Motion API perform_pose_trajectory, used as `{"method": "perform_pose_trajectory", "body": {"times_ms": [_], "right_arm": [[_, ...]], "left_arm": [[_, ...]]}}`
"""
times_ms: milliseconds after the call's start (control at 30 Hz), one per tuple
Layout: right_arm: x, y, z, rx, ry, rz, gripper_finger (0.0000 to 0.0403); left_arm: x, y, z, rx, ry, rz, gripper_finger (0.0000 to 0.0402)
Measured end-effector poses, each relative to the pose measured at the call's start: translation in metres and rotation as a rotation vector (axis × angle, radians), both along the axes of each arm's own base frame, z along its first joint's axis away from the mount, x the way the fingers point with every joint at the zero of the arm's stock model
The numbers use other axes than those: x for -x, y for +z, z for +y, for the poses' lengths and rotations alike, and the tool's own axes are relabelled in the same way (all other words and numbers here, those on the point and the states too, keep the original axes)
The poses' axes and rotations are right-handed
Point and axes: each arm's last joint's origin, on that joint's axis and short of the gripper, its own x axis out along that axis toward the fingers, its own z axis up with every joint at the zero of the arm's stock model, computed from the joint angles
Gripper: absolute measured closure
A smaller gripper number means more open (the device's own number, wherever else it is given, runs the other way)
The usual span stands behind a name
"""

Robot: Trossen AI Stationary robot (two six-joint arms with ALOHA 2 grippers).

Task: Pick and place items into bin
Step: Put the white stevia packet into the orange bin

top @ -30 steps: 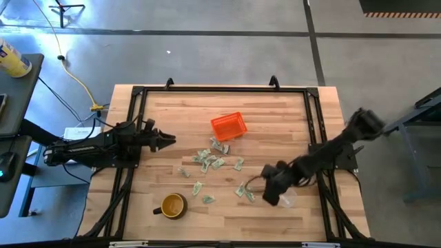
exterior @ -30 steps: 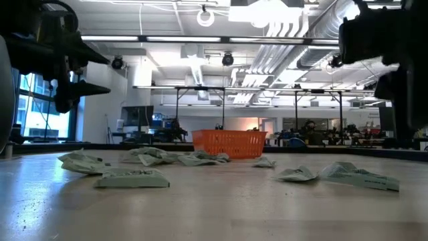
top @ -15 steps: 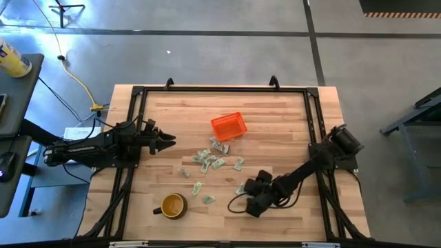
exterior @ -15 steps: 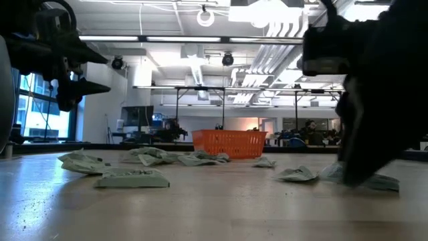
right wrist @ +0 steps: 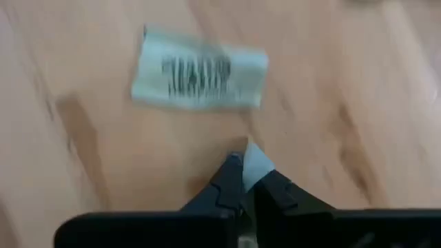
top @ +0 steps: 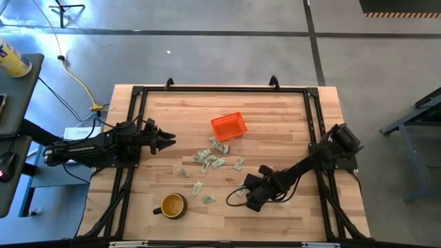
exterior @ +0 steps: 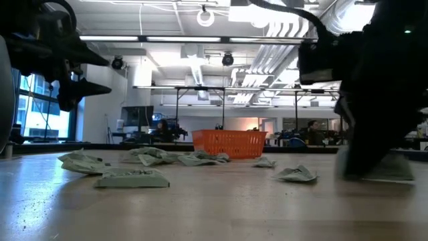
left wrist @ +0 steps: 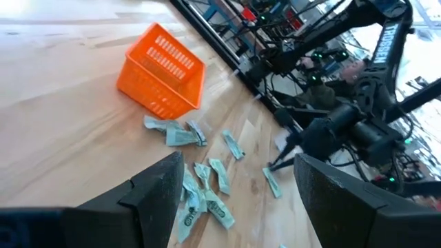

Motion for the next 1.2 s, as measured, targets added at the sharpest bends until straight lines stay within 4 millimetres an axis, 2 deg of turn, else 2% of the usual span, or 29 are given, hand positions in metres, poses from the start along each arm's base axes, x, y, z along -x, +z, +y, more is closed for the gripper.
{"method": "perform_pose_trajectory", "body": {"times_ms": [133, 200, 300, 433, 500, 600, 667, 733, 900, 1000, 1100, 1200], "right_arm": [[0.006, 0.028, -0.031, 0.006, -0.116, 0.037, 0.0392], [0.003, 0.051, -0.056, 0.062, -0.162, -0.040, 0.0398], [-0.004, 0.083, -0.101, 0.133, -0.246, -0.177, 0.0390], [-0.019, 0.106, -0.166, 0.130, -0.243, -0.327, 0.0398], [-0.027, 0.107, -0.194, 0.116, -0.203, -0.381, 0.0398], [-0.039, 0.095, -0.230, 0.084, -0.157, -0.437, 0.0380], [-0.044, 0.091, -0.250, 0.029, -0.174, -0.458, 0.0360], [-0.056, 0.095, -0.265, -0.009, -0.167, -0.508, 0.0337], [-0.081, 0.095, -0.280, -0.003, -0.105, -0.492, 0.0275], [-0.089, 0.111, -0.284, -0.022, -0.094, -0.501, 0.0238], [-0.085, 0.122, -0.273, 0.061, 0.024, -0.377, 0.0208], [-0.075, 0.123, -0.247, 0.132, 0.212, -0.203, 0.0192]], "left_arm": [[0.000, 0.000, 0.002, -0.010, 0.054, 0.003, 0.0094], [0.000, 0.000, 0.002, -0.016, 0.086, 0.005, 0.0094], [0.001, 0.000, 0.004, -0.024, 0.130, 0.004, 0.0094], [0.001, 0.000, 0.005, -0.029, 0.158, 0.002, 0.0094], [0.001, 0.000, 0.005, -0.029, 0.169, 0.001, 0.0094], [0.001, 0.000, 0.005, 0.016, 0.185, -0.010, 0.0094], [0.001, 0.000, 0.005, 0.044, 0.199, -0.017, 0.0094], [0.001, 0.001, 0.006, 0.048, 0.208, -0.019, 0.0094], [0.002, 0.002, 0.007, 0.000, 0.271, -0.025, 0.0094], [0.001, 0.005, 0.008, -0.042, 0.270, -0.047, 0.0094], [0.001, 0.007, 0.007, 0.020, 0.247, -0.087, 0.0094], [-0.003, 0.007, 0.004, -0.021, 0.127, -0.064, 0.0094]]}}
